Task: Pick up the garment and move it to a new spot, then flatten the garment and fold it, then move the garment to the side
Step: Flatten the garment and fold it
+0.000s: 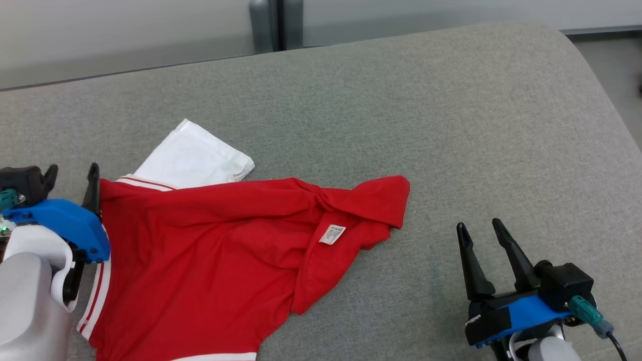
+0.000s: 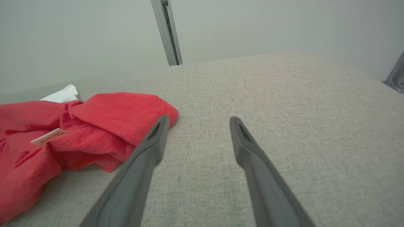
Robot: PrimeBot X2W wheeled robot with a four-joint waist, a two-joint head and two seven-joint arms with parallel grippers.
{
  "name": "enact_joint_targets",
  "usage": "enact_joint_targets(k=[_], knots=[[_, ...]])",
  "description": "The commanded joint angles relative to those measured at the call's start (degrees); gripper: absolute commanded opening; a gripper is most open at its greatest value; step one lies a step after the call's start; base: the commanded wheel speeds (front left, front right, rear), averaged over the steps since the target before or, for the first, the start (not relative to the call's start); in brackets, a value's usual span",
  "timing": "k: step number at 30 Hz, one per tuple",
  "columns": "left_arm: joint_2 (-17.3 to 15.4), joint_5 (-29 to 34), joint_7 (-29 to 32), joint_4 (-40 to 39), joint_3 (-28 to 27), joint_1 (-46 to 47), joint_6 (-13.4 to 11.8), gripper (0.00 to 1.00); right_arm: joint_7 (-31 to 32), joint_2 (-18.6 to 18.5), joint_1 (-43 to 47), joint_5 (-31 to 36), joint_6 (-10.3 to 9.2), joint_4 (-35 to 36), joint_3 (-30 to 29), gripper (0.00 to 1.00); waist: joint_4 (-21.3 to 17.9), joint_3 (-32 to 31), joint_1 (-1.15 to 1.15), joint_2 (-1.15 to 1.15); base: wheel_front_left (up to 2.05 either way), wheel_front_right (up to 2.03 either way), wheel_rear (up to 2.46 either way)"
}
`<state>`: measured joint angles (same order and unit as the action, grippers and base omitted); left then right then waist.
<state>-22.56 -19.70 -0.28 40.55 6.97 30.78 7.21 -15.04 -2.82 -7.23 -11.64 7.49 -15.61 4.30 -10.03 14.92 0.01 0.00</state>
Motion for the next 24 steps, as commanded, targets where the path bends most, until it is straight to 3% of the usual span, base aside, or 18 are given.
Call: enact_joint_targets(k=[1, 10, 17, 18, 19, 20, 24], knots=[[-0.54, -0.88, 0.97, 0.82, 1.92, 1.26, 0.36, 1.00, -0.21, -0.13, -1.13, -0.27, 0.01, 0.26, 0.08, 1.00, -0.32, 0.53, -0.01, 0.00, 0.00, 0.00, 0.00], [-3.00, -8.57, 7.86, 4.00, 10.41, 1.86, 0.25, 1.00, -0.21, -0.14, -2.30, -0.61, 0.01, 0.68, -0.12, 1.00, -1.15, 3.01, -0.01, 0.00, 0.00, 0.00, 0.00], [-2.13, -15.52, 12.74, 3.32, 17.06, 2.04, 0.32, 1.00, -0.21, -0.13, -3.01, -0.57, 0.01, 0.39, 0.11, 1.00, -1.20, 3.52, -0.01, 0.00, 0.00, 0.00, 0.00], [-2.50, -16.30, 13.30, 3.10, 18.02, 2.17, 0.32, 0.75, -0.21, -0.14, -3.08, -0.50, 0.01, 0.33, 0.15, 1.00, -1.18, 3.50, -0.01, 0.00, 0.00, 0.00, 0.00], [-2.92, -16.72, 13.72, 2.85, 18.86, 2.45, 0.32, 0.24, -0.21, -0.14, -3.10, -0.44, 0.01, 0.26, 0.18, 1.00, -1.15, 3.45, -0.01, 0.00, 0.00, 0.00, 0.00], [-3.34, -16.79, 13.87, 2.72, 19.74, 2.91, 0.32, 0.00, -0.21, -0.14, -3.09, -0.37, 0.01, 0.22, 0.19, 1.00, -1.10, 3.40, -0.01, 0.00, 0.00, 0.00, 0.00], [-5.49, -17.35, 11.25, 2.45, 20.25, 6.23, 0.24, 0.00, -0.21, -0.14, -3.26, -0.16, 0.01, 0.23, 0.20, 1.00, -0.88, 3.48, -0.01, 0.00, 0.00, 0.00, 0.00]])
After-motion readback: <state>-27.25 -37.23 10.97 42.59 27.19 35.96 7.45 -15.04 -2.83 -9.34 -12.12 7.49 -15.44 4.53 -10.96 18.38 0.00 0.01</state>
